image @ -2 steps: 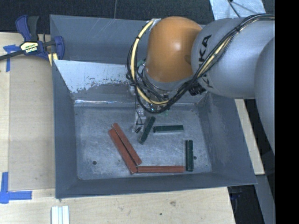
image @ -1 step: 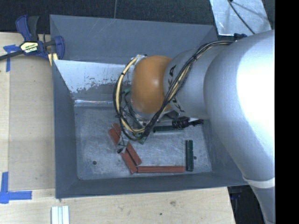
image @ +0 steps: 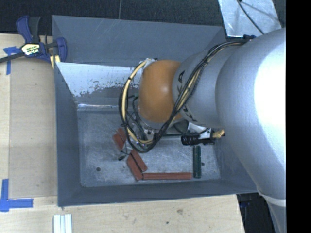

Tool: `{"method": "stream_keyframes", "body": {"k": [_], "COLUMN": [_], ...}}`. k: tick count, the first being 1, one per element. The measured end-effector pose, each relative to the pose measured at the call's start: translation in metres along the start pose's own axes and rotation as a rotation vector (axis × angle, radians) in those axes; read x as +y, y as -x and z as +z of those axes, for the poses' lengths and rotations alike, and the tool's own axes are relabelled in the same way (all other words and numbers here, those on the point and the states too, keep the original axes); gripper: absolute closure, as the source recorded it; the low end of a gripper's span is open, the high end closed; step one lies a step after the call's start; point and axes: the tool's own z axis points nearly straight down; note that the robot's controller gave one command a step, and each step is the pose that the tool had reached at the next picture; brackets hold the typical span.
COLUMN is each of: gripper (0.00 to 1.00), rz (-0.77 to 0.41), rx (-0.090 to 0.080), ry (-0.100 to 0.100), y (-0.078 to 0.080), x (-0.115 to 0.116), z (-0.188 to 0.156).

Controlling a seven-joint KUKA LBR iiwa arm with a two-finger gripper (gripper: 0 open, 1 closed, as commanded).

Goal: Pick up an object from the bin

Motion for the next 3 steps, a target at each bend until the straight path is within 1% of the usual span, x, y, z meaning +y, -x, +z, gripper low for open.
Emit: {"method": "stream_keyframes", "body": {"k": [1,2,3], "gripper": [0.0,0.0,0.0], "rz": [0.253,0.534,0.533], "rx": [0.003,0.002,0.002], "ry": [-0.003,-0.002,-0.002], "y": [-0.016,-0.022,-0.022], "x": [-0.002,-0.013,-0.013], "z": [0.001,0.031,0.031]}}
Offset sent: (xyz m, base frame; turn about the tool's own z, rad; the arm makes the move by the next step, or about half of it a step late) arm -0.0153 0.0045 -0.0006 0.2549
